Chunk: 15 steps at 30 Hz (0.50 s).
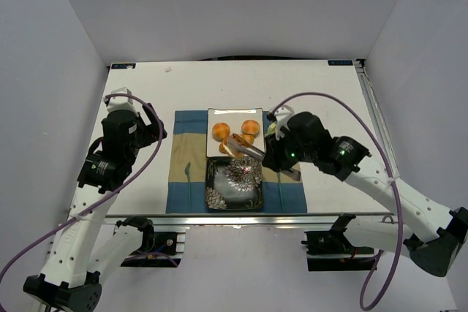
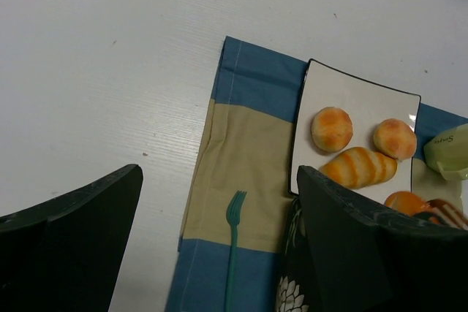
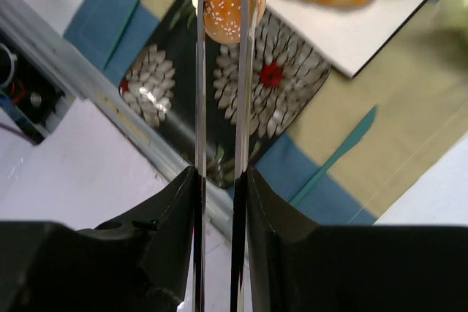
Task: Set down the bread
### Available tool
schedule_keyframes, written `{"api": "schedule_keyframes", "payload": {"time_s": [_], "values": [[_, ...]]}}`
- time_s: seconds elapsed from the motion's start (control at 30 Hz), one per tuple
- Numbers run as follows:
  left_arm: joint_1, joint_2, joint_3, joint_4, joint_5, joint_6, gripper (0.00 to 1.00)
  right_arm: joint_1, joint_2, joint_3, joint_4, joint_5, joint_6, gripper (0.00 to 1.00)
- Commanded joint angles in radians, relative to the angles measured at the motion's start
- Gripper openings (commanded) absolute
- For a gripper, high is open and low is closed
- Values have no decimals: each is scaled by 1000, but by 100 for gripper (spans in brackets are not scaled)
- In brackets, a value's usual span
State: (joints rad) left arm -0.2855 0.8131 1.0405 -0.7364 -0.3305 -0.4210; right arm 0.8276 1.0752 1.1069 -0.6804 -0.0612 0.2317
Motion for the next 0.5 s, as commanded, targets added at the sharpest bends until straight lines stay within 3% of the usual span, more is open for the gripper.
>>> {"api": "schedule_keyframes", "payload": {"time_s": [0.0,0.23,0.47], "values": [[-3,-15,-20,22,33,-24,98,37,-40,-100,73,-18,80,28],[-3,-14,-22,14,31,-25,98,129,-32,-245,142,-9,130,28],[-3,-15,-37,19,34,-30,98,188,-9,-280,174,9,156,28]]}}
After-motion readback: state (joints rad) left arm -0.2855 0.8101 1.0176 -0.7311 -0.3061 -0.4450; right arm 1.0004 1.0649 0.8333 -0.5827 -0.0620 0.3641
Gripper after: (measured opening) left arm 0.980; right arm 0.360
